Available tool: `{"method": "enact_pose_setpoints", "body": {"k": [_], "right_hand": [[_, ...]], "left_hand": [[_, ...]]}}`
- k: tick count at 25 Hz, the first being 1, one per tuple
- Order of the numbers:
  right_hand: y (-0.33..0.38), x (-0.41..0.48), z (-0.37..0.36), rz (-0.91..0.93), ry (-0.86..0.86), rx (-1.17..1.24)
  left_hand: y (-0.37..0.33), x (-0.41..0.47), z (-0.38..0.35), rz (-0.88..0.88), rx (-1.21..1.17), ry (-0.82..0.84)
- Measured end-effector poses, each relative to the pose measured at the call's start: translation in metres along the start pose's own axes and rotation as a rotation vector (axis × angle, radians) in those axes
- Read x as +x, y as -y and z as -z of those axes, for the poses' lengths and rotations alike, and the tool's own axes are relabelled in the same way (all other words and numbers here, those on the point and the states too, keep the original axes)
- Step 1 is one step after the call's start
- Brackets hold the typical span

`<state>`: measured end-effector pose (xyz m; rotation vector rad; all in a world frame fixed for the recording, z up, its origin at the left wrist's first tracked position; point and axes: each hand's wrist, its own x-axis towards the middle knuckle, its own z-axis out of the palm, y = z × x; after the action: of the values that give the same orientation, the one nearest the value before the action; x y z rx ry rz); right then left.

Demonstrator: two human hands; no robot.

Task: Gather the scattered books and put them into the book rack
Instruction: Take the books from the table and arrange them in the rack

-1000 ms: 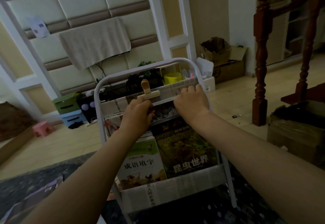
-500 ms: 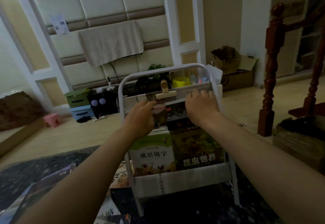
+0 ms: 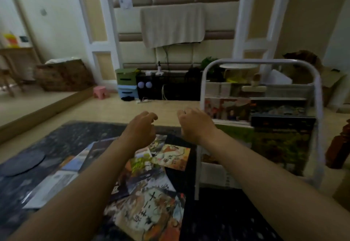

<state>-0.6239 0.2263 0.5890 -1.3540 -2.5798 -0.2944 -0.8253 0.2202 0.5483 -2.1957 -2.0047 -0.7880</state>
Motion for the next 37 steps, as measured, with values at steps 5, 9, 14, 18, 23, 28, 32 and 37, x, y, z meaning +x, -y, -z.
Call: {"method": "enact_pose_setpoints", "body": {"k": [5, 9, 14, 18, 23, 28, 32, 37], "right_hand": [[0.064, 0.033, -0.078, 0.006, 0.321, -0.019], [0.091, 0.047, -0.14, -0.06, 0.604, 0.057], [0.101, 0.045, -0.197, -0.075, 0.917, 0.123], [0.105, 0.042, -0.218, -0.058, 1.09, 0.03], [0.1, 0.041, -0.232, -0.042, 1.047, 0.034], [0.095, 0.044, -0.236, -0.026, 1.011, 0.069], [0.09, 0.046, -0.24, -0.018, 1.004, 0.116], [0.079, 0.042, -0.244, -0.058, 0.916, 0.249]], "left_hand": [[0.084, -0.049, -0.034, 0.191, -0.047, 0.132], [0.117, -0.081, -0.077, 0.303, -0.084, 0.236], [0.13, -0.113, -0.136, 0.344, -0.201, 0.212], [0.122, -0.118, -0.174, 0.27, -0.21, 0.29], [0.122, -0.104, -0.183, 0.264, -0.204, 0.332], [0.122, -0.102, -0.176, 0.266, -0.221, 0.355], [0.122, -0.1, -0.174, 0.289, -0.237, 0.368], [0.118, -0.1, -0.167, 0.328, -0.288, 0.288]]}}
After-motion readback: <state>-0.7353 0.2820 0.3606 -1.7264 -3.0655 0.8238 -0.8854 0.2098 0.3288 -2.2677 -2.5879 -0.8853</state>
